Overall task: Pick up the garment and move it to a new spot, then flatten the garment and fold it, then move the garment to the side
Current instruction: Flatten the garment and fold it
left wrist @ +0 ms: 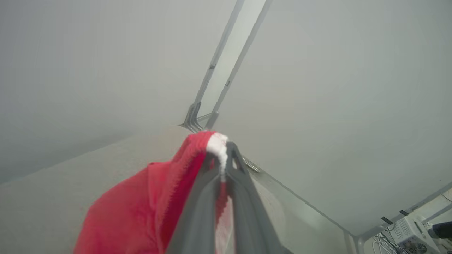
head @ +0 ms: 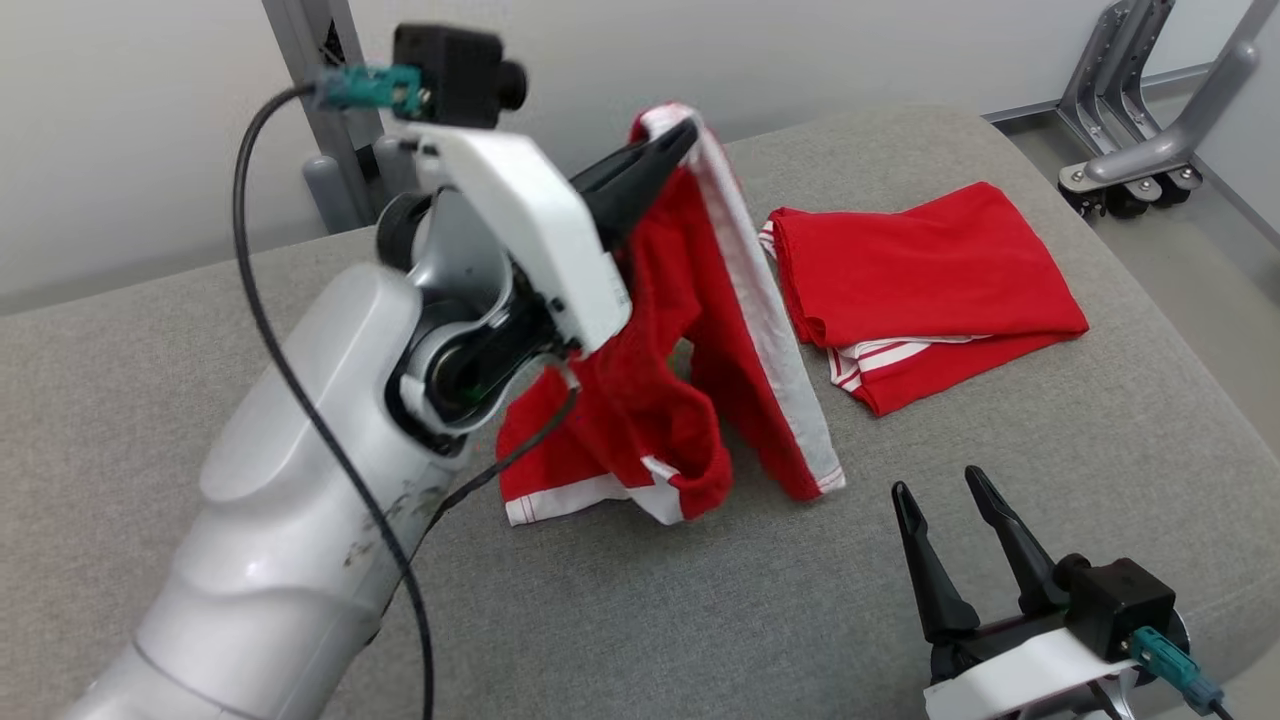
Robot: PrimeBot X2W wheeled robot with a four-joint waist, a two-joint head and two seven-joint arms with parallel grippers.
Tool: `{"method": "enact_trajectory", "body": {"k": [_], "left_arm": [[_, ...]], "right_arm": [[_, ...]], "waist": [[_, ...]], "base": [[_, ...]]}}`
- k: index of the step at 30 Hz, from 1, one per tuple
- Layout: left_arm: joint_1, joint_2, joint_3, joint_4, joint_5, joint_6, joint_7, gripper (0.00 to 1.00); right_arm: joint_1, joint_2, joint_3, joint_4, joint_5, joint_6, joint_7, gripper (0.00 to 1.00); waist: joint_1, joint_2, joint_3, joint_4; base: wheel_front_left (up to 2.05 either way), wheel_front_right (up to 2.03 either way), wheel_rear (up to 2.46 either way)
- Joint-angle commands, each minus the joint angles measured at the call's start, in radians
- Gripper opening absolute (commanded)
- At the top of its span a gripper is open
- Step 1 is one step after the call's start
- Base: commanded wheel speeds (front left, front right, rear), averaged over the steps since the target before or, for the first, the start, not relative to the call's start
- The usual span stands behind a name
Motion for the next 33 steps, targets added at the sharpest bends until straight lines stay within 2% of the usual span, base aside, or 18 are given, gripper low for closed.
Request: {"method": "enact_trajectory", "body": {"k": [1, 9, 15, 17, 19, 20, 22, 24, 25, 26, 27, 28, 33], "left_arm": [[0.038, 0.022, 0.003, 0.000, 0.007, 0.006, -0.004, 0.00], [0.360, 0.174, 0.042, -0.098, -0.005, 0.024, -0.079, 0.00], [0.567, 0.251, 0.061, -0.182, -0.020, -0.031, -0.161, 0.00], [0.610, 0.280, 0.064, -0.182, 0.011, -0.034, -0.197, 0.00], [0.654, 0.281, 0.066, -0.178, 0.015, -0.030, -0.228, 0.00], [0.672, 0.279, 0.068, -0.175, 0.009, -0.029, -0.240, 0.07], [0.694, 0.284, 0.073, -0.169, 0.009, -0.033, -0.255, 0.09], [0.708, 0.296, 0.072, -0.158, 0.032, -0.026, -0.274, 0.22], [0.716, 0.294, 0.071, -0.155, 0.038, -0.022, -0.284, 0.38], [0.723, 0.291, 0.070, -0.153, 0.044, -0.016, -0.293, 0.50], [0.726, 0.295, 0.068, -0.150, 0.057, -0.009, -0.301, 0.80], [0.727, 0.304, 0.064, -0.149, 0.076, -0.002, -0.310, 1.00], [0.746, 0.337, 0.020, -0.145, 0.170, 0.039, -0.320, 1.00]], "right_arm": [[0.005, -0.004, -0.004, -0.004, 0.005, 0.000, -0.001, 1.00], [0.011, -0.004, -0.021, -0.008, -0.011, 0.000, -0.001, 1.00], [0.021, -0.004, -0.018, 0.002, -0.016, 0.000, -0.001, 1.00], [0.023, -0.004, -0.013, 0.005, -0.020, 0.000, -0.001, 1.00], [0.027, -0.005, -0.012, 0.009, -0.025, 0.000, -0.001, 1.00], [0.028, -0.005, -0.015, 0.011, -0.025, 0.000, -0.001, 1.00], [0.031, -0.004, -0.014, 0.010, -0.027, 0.000, -0.001, 1.00], [0.037, -0.004, -0.009, 0.011, -0.034, 0.000, -0.001, 1.00], [0.039, -0.004, -0.007, 0.013, -0.035, 0.000, -0.001, 1.00], [0.041, -0.005, -0.006, 0.015, -0.034, 0.000, -0.001, 1.00], [0.043, -0.005, -0.007, 0.016, -0.035, 0.000, -0.001, 1.00], [0.046, -0.004, -0.008, 0.017, -0.036, 0.000, -0.001, 1.00], [0.066, -0.004, -0.001, 0.026, -0.028, 0.000, -0.001, 1.00]], "waist": [[0.0000, -0.0001, 0.002, 0.007], [0.0000, -0.0001, 0.021, 0.058], [0.0000, -0.0001, 0.021, 0.101], [0.0000, -0.0001, 0.014, 0.113], [0.0000, -0.0001, 0.006, 0.121], [0.0000, -0.0001, 0.002, 0.126], [0.0000, -0.0001, -0.008, 0.135], [0.0000, -0.0001, -0.017, 0.141], [0.0000, -0.0001, -0.022, 0.143], [0.0000, -0.0001, -0.026, 0.145], [0.0000, -0.0001, -0.031, 0.148], [0.0000, -0.0001, -0.036, 0.152], [0.0000, -0.0001, -0.063, 0.173]], "base": [[0.00, 0.00, 0.00], [0.00, 0.00, 0.00], [0.00, 0.00, 0.00], [0.00, 0.00, 0.00], [0.00, 0.00, 0.00], [0.00, 0.00, 0.00], [0.00, 0.00, 0.00], [0.00, 0.00, 0.00], [0.00, 0.00, 0.00], [0.00, 0.00, 0.00], [0.00, 0.00, 0.00], [0.00, 0.00, 0.00], [0.00, 0.00, 0.00]]}}
